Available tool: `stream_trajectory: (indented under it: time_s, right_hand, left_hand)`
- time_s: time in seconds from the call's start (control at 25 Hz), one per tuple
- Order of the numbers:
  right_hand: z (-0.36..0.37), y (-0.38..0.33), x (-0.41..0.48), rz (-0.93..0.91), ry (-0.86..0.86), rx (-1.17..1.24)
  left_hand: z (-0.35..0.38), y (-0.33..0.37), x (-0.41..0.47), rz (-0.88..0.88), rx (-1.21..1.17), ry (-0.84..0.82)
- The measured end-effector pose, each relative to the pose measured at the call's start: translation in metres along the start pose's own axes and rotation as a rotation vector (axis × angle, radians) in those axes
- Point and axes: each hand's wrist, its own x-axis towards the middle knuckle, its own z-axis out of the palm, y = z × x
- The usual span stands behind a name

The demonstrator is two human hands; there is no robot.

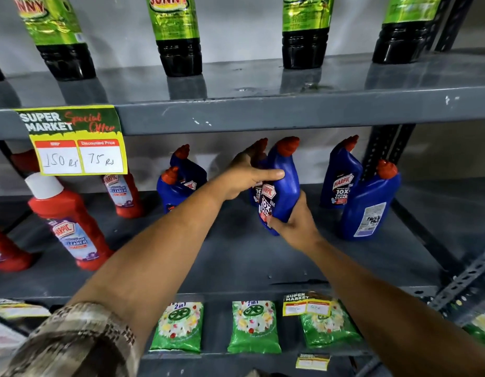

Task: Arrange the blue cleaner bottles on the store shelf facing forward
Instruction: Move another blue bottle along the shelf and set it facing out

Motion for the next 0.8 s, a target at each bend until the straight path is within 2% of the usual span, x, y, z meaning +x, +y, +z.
stream_trajectory:
  time_s: [0.12,0.28,0.4,0.52,0.8]
  right_hand:
    - [-0.013,0.002,0.01,0.011,-0.11,0.006]
    - [-0.025,0.012,0.016,0.018,-0.156,-0.083]
    - [-0.027,0.023,0.016,0.066,-0.222,-0.138]
    - [-0.022,0.035,0.012,0.114,-0.268,-0.153]
    - [-0.014,0.049,0.007,0.117,-0.254,-0.157]
  left_hand:
    - [0.007,-0.003,0.0,0.057,-0.008,0.026]
    - [0.031,-0.016,-0.006,0.12,0.103,0.272]
    - [0.043,-0.035,-0.012,0.054,0.153,0.438]
    - [0.046,-0.051,-0.016,0.0,0.123,0.475]
    - [0.04,-0.06,-0.026,-0.057,0.079,0.456]
